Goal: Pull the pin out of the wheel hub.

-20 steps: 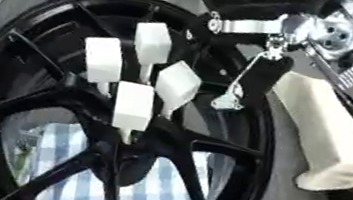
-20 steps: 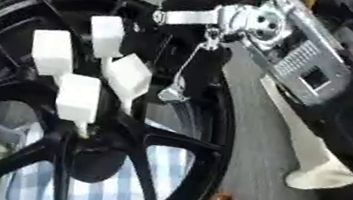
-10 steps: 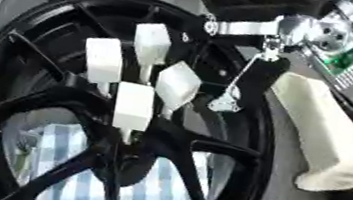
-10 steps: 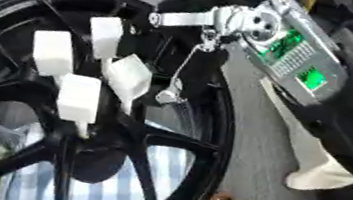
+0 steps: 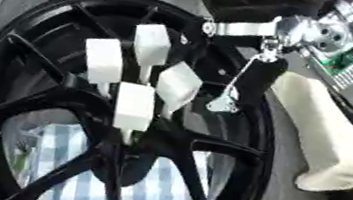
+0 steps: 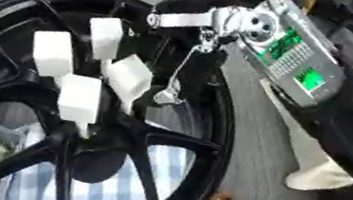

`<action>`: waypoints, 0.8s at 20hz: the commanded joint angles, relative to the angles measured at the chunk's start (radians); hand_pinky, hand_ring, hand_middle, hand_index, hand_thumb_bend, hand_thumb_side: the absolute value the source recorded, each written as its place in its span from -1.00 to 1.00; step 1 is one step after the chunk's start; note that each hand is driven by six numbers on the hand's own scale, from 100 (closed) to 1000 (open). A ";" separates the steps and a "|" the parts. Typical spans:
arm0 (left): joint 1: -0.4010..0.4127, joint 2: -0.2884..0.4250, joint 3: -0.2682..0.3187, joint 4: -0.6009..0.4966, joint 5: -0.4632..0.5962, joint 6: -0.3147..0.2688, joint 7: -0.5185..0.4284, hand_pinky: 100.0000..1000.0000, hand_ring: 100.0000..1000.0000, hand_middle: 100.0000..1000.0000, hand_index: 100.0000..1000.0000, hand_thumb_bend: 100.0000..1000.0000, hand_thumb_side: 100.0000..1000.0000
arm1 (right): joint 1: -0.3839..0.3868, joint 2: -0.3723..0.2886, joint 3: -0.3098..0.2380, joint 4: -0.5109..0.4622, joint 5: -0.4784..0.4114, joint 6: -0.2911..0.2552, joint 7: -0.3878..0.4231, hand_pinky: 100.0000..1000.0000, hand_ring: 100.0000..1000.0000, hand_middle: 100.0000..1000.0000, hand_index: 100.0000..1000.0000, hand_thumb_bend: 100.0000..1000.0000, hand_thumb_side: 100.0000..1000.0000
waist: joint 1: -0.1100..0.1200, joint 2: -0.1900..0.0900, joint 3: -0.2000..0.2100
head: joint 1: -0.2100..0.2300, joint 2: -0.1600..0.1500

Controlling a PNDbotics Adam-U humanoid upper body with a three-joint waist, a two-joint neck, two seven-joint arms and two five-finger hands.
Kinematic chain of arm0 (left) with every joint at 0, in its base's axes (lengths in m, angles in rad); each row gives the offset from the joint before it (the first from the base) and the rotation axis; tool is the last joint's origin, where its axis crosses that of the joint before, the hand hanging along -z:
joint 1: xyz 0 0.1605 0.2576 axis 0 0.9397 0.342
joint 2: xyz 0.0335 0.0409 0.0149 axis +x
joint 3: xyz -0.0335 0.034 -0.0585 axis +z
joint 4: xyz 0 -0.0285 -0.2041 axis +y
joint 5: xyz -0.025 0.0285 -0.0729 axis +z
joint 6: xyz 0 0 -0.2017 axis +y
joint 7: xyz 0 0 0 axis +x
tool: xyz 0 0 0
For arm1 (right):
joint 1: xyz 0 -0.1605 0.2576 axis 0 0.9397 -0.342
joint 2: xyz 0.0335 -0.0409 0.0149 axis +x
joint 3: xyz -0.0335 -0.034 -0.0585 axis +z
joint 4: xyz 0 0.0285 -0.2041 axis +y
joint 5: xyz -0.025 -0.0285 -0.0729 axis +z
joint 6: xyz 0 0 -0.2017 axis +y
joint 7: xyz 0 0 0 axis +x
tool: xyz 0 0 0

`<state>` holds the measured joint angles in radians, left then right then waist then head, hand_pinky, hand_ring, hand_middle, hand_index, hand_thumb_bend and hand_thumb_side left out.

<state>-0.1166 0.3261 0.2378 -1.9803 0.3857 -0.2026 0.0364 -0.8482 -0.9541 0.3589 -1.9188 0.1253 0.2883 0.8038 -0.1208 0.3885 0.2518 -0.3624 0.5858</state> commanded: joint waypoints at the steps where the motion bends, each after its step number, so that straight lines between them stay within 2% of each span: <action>1: -0.006 0.014 0.001 -0.020 0.004 0.001 -0.001 0.73 0.18 0.28 0.47 -1.00 0.40 | -0.018 -0.017 -0.009 0.000 -0.003 0.006 -0.003 0.62 0.59 0.26 0.44 -0.39 -1.00 | 0.008 -0.028 -0.002 | -0.001 -0.012; 6: -0.006 0.014 0.000 -0.020 0.006 0.001 -0.001 0.73 0.17 0.28 0.47 -1.00 0.40 | -0.019 -0.017 -0.007 0.003 -0.006 0.008 -0.003 0.57 0.46 0.20 0.40 -0.40 -1.00 | 0.009 -0.028 -0.003 | -0.001 -0.015; 16: -0.007 0.013 0.001 -0.020 0.006 0.002 0.000 0.73 0.17 0.28 0.47 -1.00 0.40 | -0.019 -0.015 -0.007 0.006 -0.011 0.006 -0.014 0.51 0.35 0.07 0.28 -0.43 -1.00 | 0.008 -0.028 -0.003 | -0.001 -0.014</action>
<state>-0.1172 0.3261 0.2377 -1.9803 0.3871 -0.2023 0.0364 -0.8531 -0.9535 0.3637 -1.9128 0.1202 0.2924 0.7929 -0.1204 0.3885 0.2513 -0.3624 0.5856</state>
